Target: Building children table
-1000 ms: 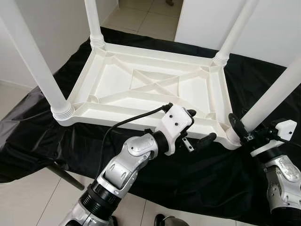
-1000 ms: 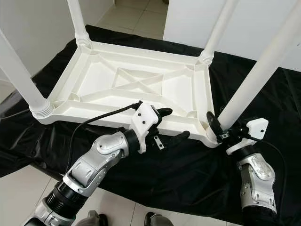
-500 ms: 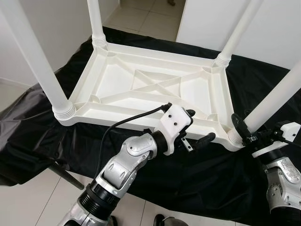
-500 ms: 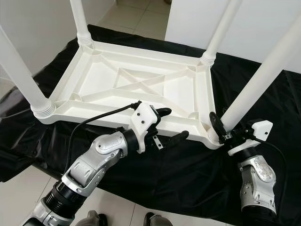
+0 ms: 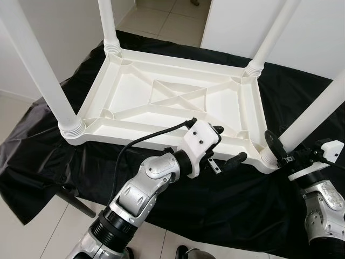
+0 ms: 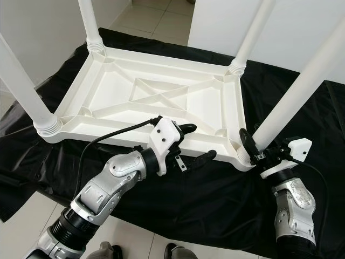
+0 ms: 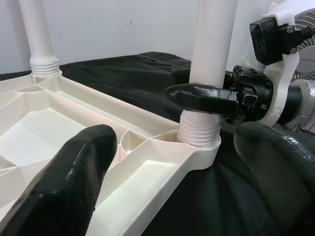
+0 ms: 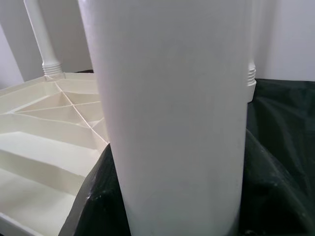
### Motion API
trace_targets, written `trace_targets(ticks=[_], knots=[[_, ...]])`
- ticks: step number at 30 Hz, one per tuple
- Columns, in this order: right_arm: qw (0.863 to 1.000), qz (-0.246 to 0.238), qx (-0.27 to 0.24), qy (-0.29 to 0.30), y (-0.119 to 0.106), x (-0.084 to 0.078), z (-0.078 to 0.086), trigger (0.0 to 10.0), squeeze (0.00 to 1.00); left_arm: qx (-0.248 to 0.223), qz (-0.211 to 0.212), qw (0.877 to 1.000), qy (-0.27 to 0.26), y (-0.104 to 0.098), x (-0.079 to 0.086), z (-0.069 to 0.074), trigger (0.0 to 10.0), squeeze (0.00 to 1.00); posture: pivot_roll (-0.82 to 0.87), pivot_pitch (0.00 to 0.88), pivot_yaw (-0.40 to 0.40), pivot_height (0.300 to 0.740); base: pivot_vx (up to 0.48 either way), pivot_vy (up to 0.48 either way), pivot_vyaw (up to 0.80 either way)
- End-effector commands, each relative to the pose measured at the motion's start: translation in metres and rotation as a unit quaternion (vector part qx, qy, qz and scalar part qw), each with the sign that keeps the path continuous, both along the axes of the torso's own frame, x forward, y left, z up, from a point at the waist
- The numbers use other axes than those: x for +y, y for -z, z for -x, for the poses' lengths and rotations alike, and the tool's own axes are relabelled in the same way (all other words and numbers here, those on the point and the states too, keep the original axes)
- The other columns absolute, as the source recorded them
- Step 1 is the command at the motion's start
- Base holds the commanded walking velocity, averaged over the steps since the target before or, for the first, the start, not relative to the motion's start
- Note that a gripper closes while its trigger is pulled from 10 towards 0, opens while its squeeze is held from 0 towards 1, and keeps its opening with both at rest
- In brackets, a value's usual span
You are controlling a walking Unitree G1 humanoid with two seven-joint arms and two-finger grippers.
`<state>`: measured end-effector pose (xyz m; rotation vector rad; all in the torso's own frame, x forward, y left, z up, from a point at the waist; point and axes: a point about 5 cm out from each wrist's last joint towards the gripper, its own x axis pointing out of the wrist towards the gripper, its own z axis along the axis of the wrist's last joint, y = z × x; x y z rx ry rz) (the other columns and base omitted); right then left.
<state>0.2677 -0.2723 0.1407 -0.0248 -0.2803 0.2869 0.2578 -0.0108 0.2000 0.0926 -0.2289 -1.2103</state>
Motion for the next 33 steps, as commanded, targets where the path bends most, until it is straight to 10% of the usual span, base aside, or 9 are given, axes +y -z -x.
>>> trace_targets(ticks=[1,33], knots=[[0.984,-0.042,0.176,0.005,0.071,0.012,0.018,10.0,0.00,-0.003,-0.009,0.999,0.033,0.000,-0.005,0.006,10.0,0.00,0.03,0.205,0.014,0.740,0.000,0.000,0.00],[0.983,-0.057,0.107,0.140,0.037,0.052,0.008,10.0,0.00,-0.005,-0.002,0.999,0.036,0.000,-0.010,0.007,10.0,0.00,0.02,0.185,-0.013,0.740,0.000,0.000,0.00]])
